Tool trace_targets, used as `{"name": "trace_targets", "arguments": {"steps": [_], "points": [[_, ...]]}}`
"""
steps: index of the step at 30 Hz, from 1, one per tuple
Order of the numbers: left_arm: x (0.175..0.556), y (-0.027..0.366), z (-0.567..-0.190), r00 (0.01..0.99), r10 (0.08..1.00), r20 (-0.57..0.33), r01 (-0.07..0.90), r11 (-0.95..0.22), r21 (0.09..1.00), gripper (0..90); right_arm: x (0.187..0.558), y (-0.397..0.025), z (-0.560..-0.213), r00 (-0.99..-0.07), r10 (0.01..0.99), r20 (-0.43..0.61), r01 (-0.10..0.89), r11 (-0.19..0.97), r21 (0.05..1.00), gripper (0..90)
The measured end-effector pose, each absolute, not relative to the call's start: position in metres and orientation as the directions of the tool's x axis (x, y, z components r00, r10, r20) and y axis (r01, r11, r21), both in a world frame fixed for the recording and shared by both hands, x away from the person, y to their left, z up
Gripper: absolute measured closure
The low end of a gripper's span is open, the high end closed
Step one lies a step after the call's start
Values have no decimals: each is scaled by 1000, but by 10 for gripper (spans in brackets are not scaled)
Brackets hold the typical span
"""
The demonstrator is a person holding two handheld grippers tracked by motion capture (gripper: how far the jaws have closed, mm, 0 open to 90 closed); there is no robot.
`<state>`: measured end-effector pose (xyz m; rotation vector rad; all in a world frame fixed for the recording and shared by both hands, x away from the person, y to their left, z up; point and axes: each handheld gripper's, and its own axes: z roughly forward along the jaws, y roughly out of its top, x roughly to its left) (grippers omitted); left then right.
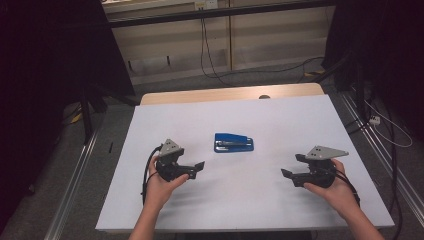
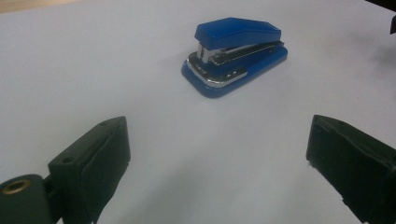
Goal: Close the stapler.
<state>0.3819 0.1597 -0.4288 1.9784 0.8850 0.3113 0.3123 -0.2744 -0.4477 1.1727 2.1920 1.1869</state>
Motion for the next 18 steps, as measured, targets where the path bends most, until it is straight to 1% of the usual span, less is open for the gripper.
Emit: {"name": "trace_targets", "arguments": {"steps": [18], "points": [[375, 189, -430, 691, 713, -117, 471, -321, 822, 65, 307, -272, -448, -587, 809, 41, 490, 314, 813, 215]]}}
